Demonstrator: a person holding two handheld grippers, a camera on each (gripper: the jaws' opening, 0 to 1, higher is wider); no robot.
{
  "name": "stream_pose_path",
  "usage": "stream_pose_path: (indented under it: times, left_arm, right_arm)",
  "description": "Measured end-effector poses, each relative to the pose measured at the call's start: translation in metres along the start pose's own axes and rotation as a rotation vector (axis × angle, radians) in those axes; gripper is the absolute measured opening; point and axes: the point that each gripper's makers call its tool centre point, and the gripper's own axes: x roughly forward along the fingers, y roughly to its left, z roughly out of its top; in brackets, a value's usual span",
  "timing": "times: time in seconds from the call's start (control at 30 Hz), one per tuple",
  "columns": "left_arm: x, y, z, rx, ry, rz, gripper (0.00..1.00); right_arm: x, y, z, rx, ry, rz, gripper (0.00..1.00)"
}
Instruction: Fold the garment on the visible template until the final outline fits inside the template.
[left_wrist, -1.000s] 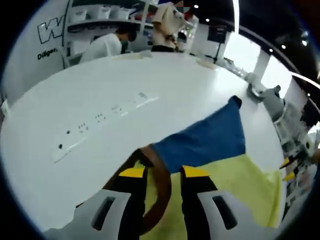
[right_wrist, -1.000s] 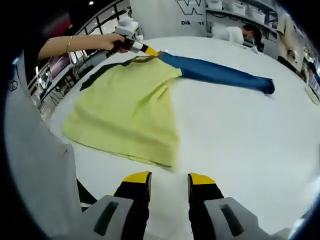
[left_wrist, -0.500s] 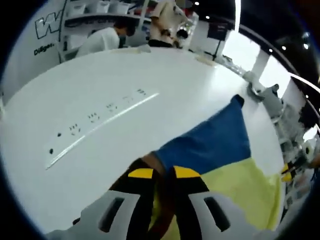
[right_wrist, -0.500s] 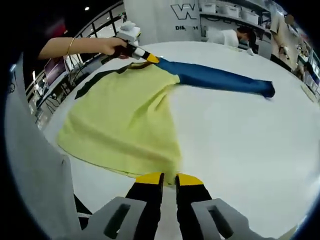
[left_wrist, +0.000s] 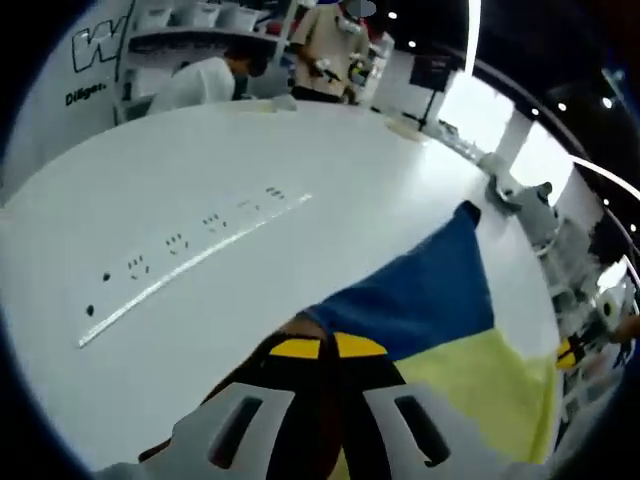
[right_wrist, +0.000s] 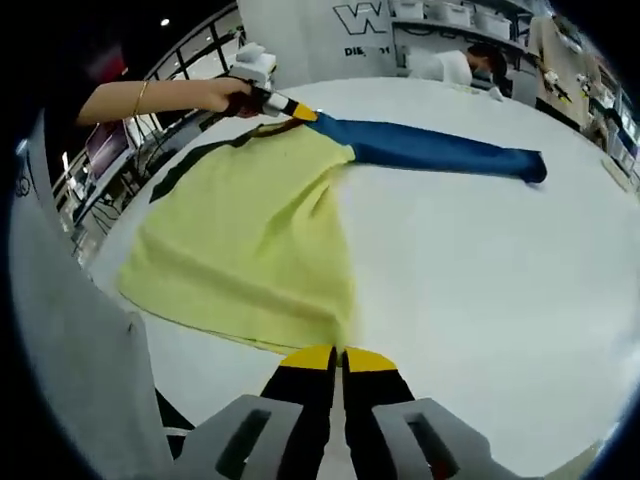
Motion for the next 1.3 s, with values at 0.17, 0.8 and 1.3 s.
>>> stream_pose_path:
  times: [0.17,0.8,1.3]
  left_arm:
    - [0.004,0.006,0.005,-0.011,-0.002,-0.002,0.01]
    - [0.038,0.015,0.023,-0.108,-0.022,0.014,0.01]
    - [0.031,0.002,0.025,-0.051,-0.018,0.021,0.03]
  right_arm:
    - [-0.004,0.004,-0.003,0.07,-0.018,0.009,0.0]
    - [-0.02,0.038,-0.031,0.332,-0.006,0.069,0.0]
    - [-0.015,0.032,-0.029,0.245,0.008,0.05,0.0]
